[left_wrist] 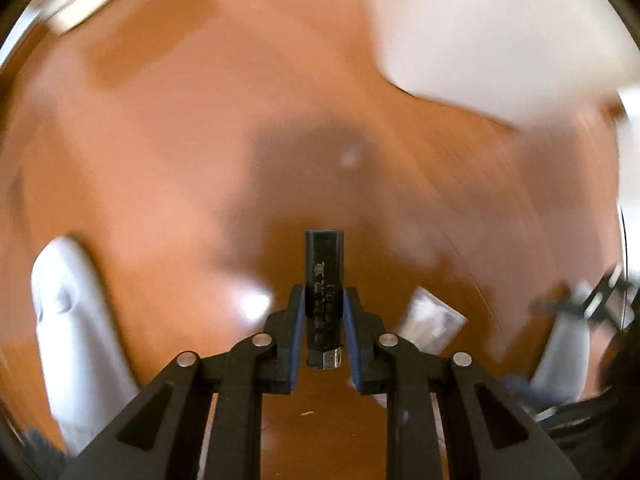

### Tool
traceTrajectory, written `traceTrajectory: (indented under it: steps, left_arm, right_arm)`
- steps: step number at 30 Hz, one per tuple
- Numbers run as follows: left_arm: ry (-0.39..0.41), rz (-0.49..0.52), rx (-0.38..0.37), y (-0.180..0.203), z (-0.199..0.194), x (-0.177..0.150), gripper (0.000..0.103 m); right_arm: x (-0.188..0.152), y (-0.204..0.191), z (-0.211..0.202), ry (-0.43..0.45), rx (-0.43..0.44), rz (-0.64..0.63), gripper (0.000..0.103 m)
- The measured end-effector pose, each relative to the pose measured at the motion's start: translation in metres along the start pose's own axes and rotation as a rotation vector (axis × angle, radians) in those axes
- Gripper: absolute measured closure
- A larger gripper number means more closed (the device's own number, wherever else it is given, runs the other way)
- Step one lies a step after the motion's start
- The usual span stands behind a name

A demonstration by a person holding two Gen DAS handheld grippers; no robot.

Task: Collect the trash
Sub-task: 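Grasp the black lighter with left tool while right tool grasps the cotton swab bag, then drop the lighter with left tool while right tool drops the swab bag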

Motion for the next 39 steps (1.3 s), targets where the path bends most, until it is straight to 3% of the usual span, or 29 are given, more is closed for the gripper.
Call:
traceTrajectory:
  steps: [4,7,12,16,17,22,24,25,33,35,39]
  left_arm:
    - [0.003,-0.067,-0.007,-0.020,0.001,0.001,0.085]
    - [0.009,-0.048,-0.014,-0.019,0.001,0.003,0.085]
    - [0.000,-0.020,-0.039,-0.024,0.005,0.007,0.085]
    - [-0.004,-0.041,-0.045,-0.031,0.009,0.007,0.085]
    - [0.000,-0.041,-0.039,-0.032,0.007,0.007,0.085]
    - [0.021,-0.044,-0.021,-0.030,0.003,0.001,0.085]
    - [0.033,-0.032,0.000,-0.019,-0.006,-0.001,0.085]
    - [0.039,-0.024,0.011,-0.016,-0.006,0.000,0.085]
    - [0.125,0.054,0.121,0.002,-0.041,0.009,0.085]
    - [0.184,0.064,0.146,0.011,-0.066,0.008,0.085]
    - [0.400,0.099,0.153,0.052,-0.154,0.009,0.085]
  right_arm:
    - [0.022,-0.031,0.035,-0.078,-0.007,-0.263,0.050]
    - [0.034,-0.042,0.052,-0.130,-0.056,-0.428,0.050]
    - [0.052,-0.043,0.065,-0.162,-0.076,-0.515,0.045]
    - [0.062,-0.039,0.075,-0.213,0.016,-0.527,0.045]
    - [0.063,-0.037,0.076,-0.230,0.035,-0.516,0.046]
    - [0.060,-0.038,0.073,-0.223,0.076,-0.496,0.068]
    - [0.052,-0.038,0.070,-0.209,0.073,-0.479,0.087]
    - [0.054,-0.038,0.069,-0.203,0.064,-0.470,0.091]
    - [0.019,-0.038,0.030,-0.108,0.080,-0.238,0.093]
    - [0.008,-0.022,0.015,-0.072,0.069,-0.132,0.093]
    - [-0.004,0.023,-0.024,0.030,0.035,0.113,0.093]
Point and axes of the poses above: each gripper's, at about its wrist camera, not at the fingertips, and z roughly the way its jaws point, y to its right, x to its top, the point moved 8 cm from there along z, roughly the way its jaws point, and after that the axes turned 12 degrees about -y, right-handed, at the moved point
